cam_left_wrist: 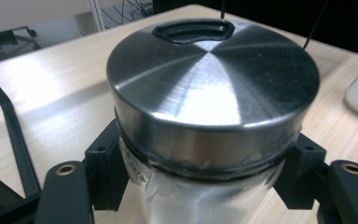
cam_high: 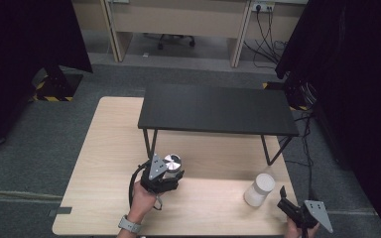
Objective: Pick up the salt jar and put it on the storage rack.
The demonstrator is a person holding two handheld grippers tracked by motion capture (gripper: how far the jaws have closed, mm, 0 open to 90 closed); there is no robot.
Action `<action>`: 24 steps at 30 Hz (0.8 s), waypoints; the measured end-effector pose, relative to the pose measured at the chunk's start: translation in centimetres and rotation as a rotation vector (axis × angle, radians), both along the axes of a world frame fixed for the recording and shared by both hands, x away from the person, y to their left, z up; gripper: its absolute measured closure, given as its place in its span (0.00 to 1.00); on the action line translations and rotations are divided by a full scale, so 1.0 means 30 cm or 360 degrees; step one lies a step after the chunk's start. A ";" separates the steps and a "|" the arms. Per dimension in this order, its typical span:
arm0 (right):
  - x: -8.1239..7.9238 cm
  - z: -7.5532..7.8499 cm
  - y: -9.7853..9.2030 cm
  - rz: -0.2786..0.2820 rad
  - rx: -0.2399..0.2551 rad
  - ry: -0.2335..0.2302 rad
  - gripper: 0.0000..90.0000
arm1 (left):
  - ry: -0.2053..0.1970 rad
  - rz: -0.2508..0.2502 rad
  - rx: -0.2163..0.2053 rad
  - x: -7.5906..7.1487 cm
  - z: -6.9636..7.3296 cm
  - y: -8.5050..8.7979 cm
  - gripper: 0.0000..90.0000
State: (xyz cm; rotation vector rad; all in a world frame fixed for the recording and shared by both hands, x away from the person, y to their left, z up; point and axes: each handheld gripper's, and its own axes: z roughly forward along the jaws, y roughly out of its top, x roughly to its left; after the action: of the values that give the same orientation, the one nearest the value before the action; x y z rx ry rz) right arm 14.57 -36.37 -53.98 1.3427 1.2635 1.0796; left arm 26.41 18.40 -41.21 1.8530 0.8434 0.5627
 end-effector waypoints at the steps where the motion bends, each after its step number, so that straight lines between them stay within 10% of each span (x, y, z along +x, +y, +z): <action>1: 0.000 0.000 0.000 0.0000 0.0000 -0.0001 0.00 | -0.0009 0.0006 -0.0009 -0.003 0.008 0.001 0.35; 24: 0.023 0.028 0.021 -0.0064 0.0028 0.0087 0.00 | -0.0142 0.0101 -0.0074 -0.033 0.268 -0.001 0.35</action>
State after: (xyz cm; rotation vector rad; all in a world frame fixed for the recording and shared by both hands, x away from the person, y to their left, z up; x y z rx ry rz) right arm 15.26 -35.74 -53.15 1.4135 1.2644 1.0344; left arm 25.41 18.37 -33.18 1.7510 0.8514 0.6552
